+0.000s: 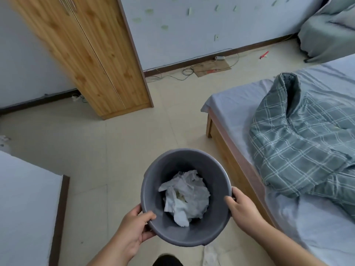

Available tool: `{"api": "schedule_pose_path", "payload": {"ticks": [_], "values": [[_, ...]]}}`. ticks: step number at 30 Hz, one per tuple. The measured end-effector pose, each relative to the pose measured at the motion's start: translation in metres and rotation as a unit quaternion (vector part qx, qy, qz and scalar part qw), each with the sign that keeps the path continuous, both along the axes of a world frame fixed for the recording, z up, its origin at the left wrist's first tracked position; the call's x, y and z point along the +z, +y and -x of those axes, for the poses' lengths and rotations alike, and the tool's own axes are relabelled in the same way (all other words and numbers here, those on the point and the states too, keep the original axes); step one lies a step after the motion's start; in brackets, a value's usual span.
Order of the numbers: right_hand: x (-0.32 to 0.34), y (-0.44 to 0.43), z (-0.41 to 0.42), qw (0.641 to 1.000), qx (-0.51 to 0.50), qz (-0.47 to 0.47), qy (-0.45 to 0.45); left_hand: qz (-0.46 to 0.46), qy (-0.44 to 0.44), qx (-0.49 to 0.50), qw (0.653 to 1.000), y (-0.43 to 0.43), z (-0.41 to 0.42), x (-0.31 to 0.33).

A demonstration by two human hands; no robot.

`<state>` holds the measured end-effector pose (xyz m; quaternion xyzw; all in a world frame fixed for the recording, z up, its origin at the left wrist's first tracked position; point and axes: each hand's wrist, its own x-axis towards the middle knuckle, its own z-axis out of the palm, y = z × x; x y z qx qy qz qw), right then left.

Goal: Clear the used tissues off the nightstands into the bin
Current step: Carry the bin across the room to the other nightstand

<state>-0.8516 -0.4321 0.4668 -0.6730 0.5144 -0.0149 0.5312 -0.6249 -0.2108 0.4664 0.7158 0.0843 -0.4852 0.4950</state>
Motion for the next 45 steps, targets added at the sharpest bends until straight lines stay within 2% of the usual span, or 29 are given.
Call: {"api": "schedule_pose_path", "payload": {"ticks": [4, 8, 16, 23, 29, 33, 40, 45], "values": [[0.021, -0.068, -0.082, 0.998, 0.05, 0.037, -0.012, 0.022, -0.003, 0.037, 0.999, -0.048, -0.068, 0.008], [0.014, -0.12, -0.166, 0.996, 0.074, 0.042, -0.001, 0.033, -0.008, 0.046, 0.998, -0.098, -0.148, -0.004], [0.009, -0.201, -0.319, 0.998, 0.056, 0.022, 0.016, 0.04, 0.022, 0.009, 0.999, -0.192, -0.322, -0.014], [0.023, -0.31, -0.401, 0.998, 0.029, 0.029, -0.039, 0.04, -0.015, -0.06, 0.997, -0.316, -0.435, 0.005], [-0.016, -0.413, -0.459, 0.999, -0.011, 0.009, -0.049, 0.006, -0.042, -0.102, 0.994, -0.438, -0.505, -0.012], [-0.025, -0.495, -0.513, 0.998, 0.033, -0.029, -0.039, -0.02, -0.05, -0.093, 0.994, -0.516, -0.562, -0.006], [0.01, -0.651, -0.615, 0.998, 0.03, 0.031, -0.056, 0.009, -0.062, -0.082, 0.995, -0.658, -0.66, 0.014], [0.013, -0.742, -0.65, 0.998, -0.022, 0.047, -0.047, 0.038, -0.049, -0.126, 0.99, -0.776, -0.717, 0.004]]}}
